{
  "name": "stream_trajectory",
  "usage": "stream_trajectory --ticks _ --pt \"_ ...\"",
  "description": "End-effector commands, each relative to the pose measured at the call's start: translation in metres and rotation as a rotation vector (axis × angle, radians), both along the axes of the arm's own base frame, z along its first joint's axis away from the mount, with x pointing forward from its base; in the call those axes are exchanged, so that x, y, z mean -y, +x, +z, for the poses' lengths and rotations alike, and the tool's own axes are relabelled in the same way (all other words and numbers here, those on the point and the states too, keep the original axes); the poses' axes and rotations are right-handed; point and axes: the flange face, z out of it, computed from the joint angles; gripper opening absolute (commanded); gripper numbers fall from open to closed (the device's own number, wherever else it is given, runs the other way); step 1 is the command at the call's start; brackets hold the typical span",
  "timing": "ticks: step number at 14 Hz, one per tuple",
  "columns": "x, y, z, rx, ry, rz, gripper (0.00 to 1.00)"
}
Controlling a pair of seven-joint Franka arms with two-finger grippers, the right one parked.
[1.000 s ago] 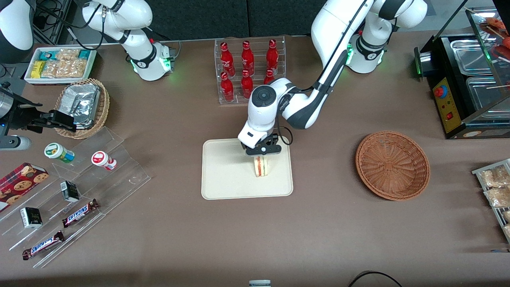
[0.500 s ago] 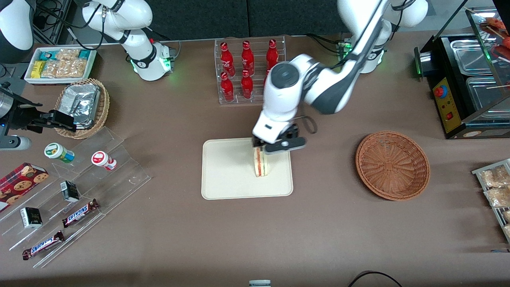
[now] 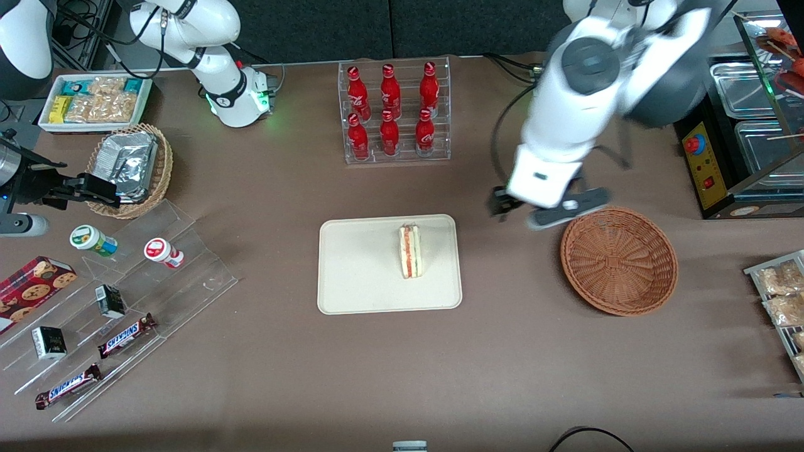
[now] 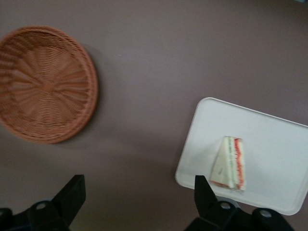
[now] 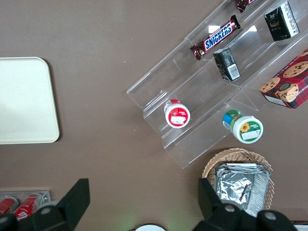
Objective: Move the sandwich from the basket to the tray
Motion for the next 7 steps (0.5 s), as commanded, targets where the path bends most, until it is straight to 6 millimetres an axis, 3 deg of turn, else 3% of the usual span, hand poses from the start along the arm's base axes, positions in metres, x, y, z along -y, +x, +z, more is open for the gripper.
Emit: stream_trajectory --ticks 1,3,7 --pt "-0.050 -0.006 0.041 -0.046 0.016 -0.037 1.00" --pt "-0.097 -0.011 0.067 -0.049 0.014 -0.050 1.00" --pt "-0.171 -0.048 0.119 -0.067 0.007 -0.138 1.00"
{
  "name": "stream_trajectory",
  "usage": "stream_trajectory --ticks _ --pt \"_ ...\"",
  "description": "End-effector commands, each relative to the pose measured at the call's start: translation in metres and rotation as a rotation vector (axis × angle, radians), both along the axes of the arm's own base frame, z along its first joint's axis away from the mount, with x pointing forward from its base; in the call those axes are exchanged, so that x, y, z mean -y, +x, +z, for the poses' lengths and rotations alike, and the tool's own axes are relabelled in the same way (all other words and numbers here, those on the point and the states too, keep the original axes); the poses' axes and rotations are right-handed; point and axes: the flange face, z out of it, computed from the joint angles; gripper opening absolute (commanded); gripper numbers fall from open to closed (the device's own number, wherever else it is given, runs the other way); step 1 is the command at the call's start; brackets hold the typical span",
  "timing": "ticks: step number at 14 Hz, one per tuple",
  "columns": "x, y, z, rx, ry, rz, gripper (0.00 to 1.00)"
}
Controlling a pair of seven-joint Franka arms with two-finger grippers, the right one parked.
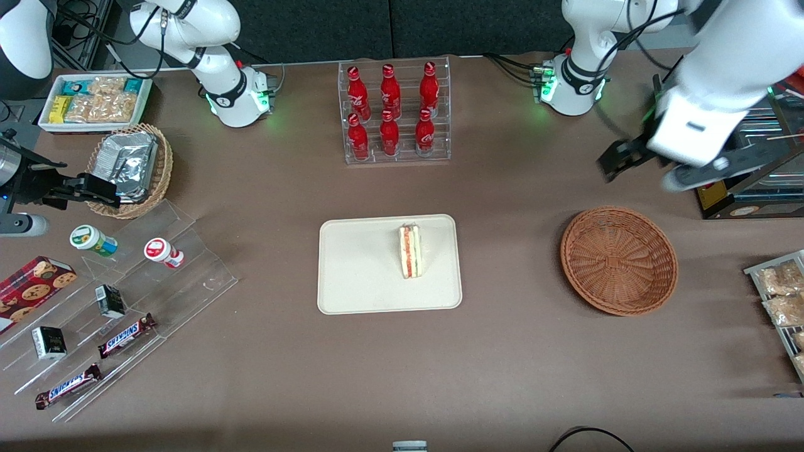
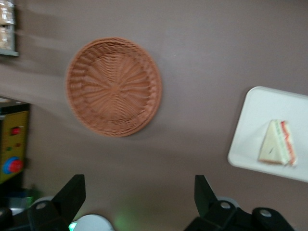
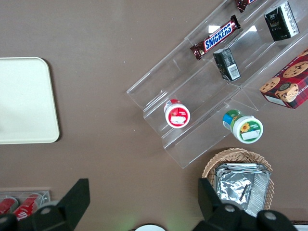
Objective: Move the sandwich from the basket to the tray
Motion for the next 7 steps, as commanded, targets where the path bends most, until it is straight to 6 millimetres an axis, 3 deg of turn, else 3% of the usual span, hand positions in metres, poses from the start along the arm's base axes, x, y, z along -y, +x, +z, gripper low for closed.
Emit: stream_trajectory --ticks 1,4,7 --pt "-0.044 -0.032 0.034 -0.013 -0.022 -0.081 1.00" --pt "-0.085 -0.055 0.051 -0.040 -0.061 -0.154 1.00" --pt "-0.108 -0.077 0.061 -0.050 -0.071 -0.192 1.00"
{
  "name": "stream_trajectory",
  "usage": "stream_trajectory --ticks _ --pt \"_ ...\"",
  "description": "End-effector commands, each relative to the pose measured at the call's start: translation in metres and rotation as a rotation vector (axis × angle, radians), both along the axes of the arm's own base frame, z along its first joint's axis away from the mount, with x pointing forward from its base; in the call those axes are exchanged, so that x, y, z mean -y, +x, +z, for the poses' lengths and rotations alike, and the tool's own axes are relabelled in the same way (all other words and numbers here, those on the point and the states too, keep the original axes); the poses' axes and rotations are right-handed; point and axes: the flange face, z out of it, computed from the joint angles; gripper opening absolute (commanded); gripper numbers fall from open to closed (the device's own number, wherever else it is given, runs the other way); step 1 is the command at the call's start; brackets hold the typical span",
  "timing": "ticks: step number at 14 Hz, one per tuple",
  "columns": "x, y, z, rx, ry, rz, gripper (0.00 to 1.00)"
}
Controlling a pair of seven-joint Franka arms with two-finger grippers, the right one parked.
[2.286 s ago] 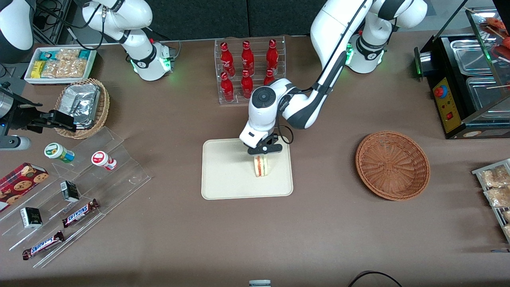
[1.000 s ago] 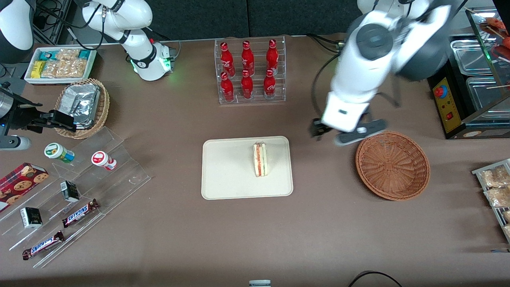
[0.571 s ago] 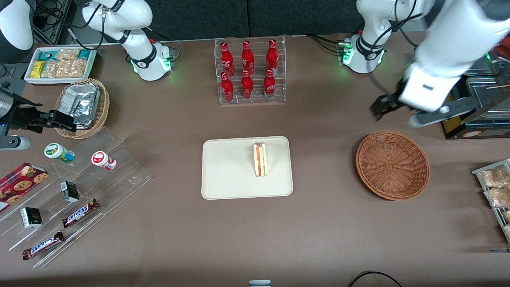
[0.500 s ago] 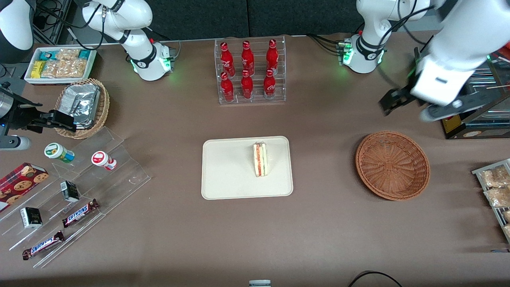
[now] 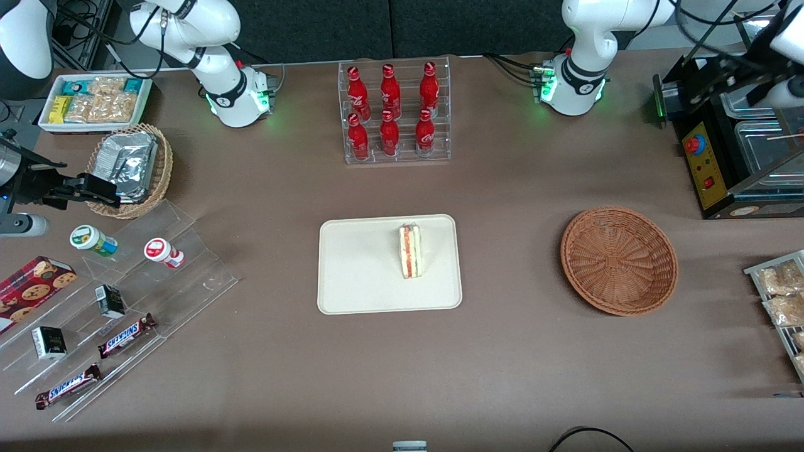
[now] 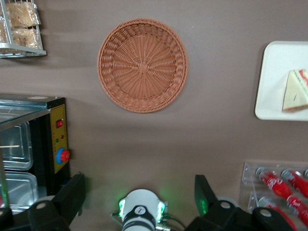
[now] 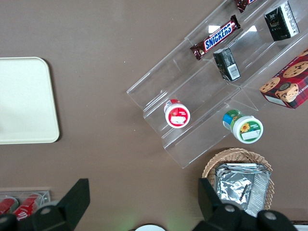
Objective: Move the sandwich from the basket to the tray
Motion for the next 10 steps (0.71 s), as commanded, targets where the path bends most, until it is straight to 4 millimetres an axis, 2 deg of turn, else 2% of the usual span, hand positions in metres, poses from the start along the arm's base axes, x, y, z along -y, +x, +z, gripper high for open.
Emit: stream_trajectory --ticks 1,3,5,8,10 --pt "-0.011 -0.021 0.002 -0.006 -0.023 -0.048 1.00" --pt "-0.011 -0.033 -0.001 -0.008 -0.027 -0.080 1.00" --pt "-0.010 -0.035 -0.002 -0.006 -0.025 -0.086 1.00" --pt "-0.007 -0.025 0.004 0.009 -0.007 -0.096 1.00" --pt "0.001 -0.017 0.001 -0.003 0.020 -0.110 1.00"
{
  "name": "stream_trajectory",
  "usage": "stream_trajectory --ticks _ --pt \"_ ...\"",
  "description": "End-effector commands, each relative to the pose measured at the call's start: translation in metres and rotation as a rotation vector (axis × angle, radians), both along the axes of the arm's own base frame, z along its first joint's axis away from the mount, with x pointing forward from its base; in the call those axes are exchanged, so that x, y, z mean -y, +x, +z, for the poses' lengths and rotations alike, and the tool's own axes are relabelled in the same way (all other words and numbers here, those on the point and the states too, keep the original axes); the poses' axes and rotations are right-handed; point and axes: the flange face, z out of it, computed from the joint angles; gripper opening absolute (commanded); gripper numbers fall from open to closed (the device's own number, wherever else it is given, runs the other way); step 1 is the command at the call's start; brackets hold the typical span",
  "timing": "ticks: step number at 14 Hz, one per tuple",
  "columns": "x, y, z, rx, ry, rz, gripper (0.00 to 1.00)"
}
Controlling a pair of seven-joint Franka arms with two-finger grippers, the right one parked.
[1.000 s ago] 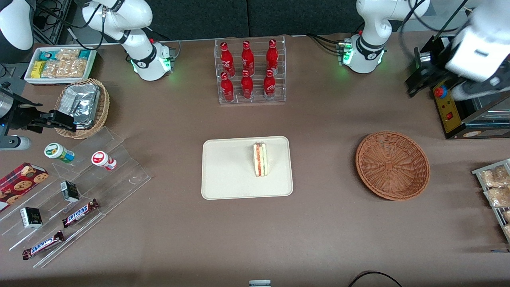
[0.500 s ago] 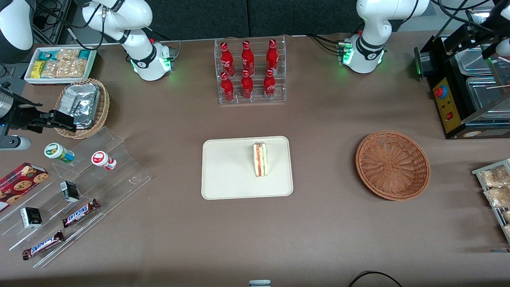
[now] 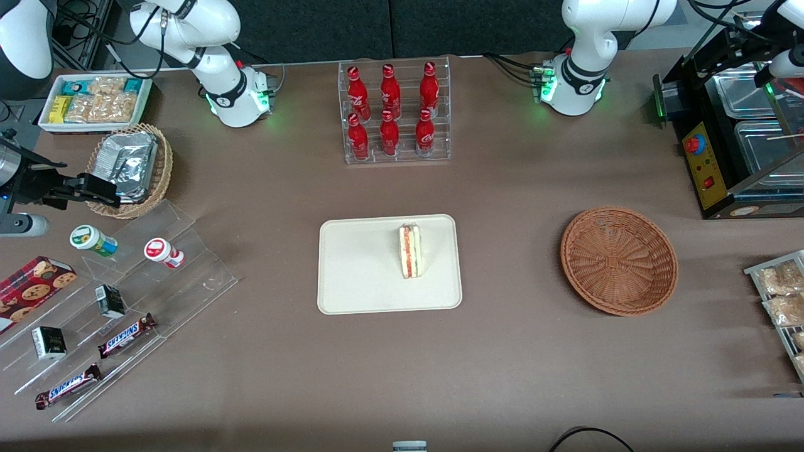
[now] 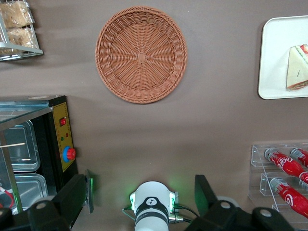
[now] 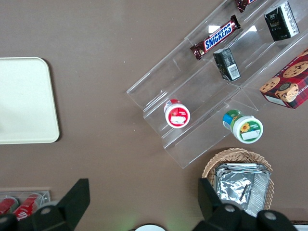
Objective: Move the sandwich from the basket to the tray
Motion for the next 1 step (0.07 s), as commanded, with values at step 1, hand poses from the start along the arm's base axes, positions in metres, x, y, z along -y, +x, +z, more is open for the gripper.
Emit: stream_trajectory --ticks 1 --pt "0.0100 0.0066 0.0032 0.007 0.024 -0.034 1.00"
